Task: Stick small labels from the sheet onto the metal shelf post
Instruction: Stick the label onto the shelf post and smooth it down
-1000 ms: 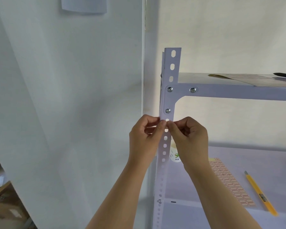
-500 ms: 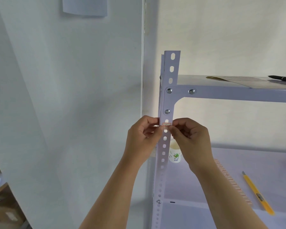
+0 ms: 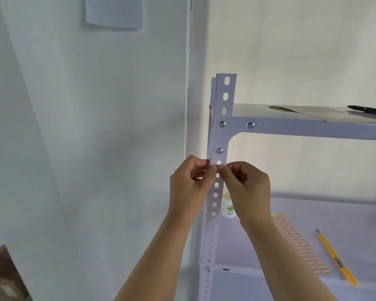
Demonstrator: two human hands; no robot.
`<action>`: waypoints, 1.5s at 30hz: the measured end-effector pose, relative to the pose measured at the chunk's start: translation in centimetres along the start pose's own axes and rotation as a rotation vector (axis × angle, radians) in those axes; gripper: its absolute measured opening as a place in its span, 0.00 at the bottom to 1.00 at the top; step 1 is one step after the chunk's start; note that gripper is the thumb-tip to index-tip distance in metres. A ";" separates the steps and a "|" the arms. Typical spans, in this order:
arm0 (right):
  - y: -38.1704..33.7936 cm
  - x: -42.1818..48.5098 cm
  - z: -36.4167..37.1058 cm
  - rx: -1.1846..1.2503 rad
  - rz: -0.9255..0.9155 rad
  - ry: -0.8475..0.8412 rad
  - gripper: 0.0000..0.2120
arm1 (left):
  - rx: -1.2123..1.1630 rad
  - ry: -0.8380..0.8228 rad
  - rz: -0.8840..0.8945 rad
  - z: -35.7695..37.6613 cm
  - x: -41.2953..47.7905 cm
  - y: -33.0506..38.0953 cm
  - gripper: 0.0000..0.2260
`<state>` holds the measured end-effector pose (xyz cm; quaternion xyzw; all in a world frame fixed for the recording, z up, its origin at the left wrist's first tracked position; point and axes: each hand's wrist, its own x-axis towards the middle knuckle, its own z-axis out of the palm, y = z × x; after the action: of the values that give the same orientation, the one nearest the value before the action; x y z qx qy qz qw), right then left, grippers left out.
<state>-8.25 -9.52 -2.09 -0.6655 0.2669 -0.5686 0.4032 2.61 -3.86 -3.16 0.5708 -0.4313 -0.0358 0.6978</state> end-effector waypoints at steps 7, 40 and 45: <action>-0.1 0.3 -0.5 -0.039 -0.043 -0.062 0.12 | 0.043 -0.035 0.004 -0.3 0.5 0.7 0.08; -2.1 -1.2 0.5 -0.064 0.205 0.068 0.08 | 0.000 -0.132 -0.049 -1.4 0.6 0.9 0.09; -2.6 -2.4 -0.2 -0.135 0.215 0.037 0.10 | 0.133 -0.218 -0.062 -2.9 -0.2 2.2 0.05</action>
<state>-9.21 -6.24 -1.15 -0.6482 0.3818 -0.5149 0.4111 3.36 -0.81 -1.43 0.6216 -0.4880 -0.0903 0.6061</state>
